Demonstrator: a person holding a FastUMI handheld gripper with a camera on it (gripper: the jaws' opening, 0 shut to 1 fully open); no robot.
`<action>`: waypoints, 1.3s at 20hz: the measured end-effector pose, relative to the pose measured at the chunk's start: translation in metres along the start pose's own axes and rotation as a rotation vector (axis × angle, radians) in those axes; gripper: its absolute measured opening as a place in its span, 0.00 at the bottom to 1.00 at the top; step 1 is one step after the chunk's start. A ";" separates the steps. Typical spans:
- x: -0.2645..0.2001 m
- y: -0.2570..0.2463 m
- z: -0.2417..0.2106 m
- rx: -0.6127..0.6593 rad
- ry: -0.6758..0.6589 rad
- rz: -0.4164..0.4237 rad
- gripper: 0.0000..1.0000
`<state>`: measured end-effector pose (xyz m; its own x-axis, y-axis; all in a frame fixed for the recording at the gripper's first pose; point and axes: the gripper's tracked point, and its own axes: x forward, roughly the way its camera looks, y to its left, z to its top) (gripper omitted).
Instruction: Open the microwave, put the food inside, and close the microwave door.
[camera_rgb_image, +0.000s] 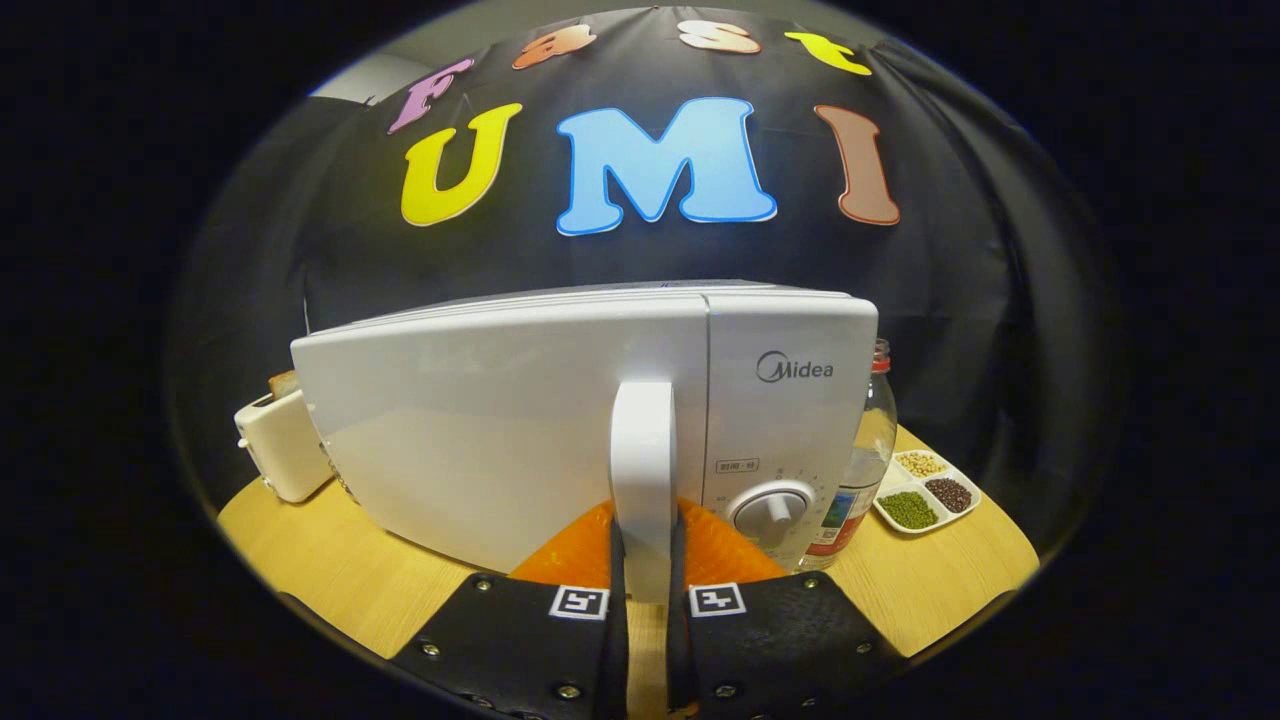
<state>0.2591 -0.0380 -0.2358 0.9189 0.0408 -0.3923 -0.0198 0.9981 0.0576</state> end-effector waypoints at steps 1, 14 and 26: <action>-0.001 -0.001 0.000 -0.012 0.004 0.006 0.15; -0.074 0.029 -0.026 -0.066 0.024 0.013 0.07; -0.156 0.106 -0.055 -0.062 0.062 0.119 0.15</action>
<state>0.0919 0.0635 -0.2195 0.8828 0.1597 -0.4418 -0.1532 0.9869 0.0505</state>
